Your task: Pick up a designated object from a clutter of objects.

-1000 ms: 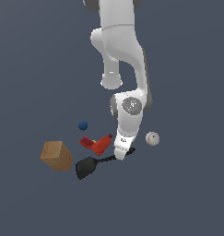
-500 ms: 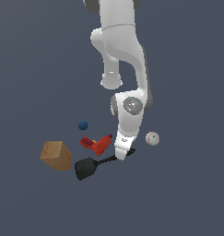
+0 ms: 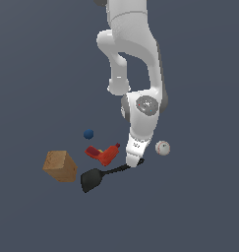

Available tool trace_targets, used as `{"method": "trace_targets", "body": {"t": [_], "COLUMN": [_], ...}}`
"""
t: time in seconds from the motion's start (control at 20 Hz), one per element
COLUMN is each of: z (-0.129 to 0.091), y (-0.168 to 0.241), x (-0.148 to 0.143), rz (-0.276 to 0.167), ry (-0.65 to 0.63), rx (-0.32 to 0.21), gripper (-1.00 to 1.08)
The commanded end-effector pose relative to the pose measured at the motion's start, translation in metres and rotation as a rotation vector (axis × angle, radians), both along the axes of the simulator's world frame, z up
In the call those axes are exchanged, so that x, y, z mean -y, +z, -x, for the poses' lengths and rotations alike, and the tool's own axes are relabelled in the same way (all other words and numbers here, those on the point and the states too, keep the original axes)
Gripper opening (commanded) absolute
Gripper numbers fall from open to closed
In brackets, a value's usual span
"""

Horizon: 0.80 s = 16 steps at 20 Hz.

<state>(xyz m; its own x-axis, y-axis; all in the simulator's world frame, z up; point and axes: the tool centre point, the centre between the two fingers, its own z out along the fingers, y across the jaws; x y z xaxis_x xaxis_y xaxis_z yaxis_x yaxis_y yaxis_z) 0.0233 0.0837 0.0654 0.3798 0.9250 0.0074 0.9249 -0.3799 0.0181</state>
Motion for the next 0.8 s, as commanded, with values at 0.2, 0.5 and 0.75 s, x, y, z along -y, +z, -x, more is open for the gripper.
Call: {"method": "trace_targets", "body": {"t": [0.2, 0.5, 0.75], "z": [0.003, 0.005, 0.007], "y": [0.051, 0.114, 0.168], "x": [-0.023, -0.051, -0.075], "rz": [0.0, 0.0, 0.0], "ry": [0.001, 0.002, 0.002], "rx": [-0.003, -0.007, -0.011], "gripper": [-1.0, -1.0, -1.0]}}
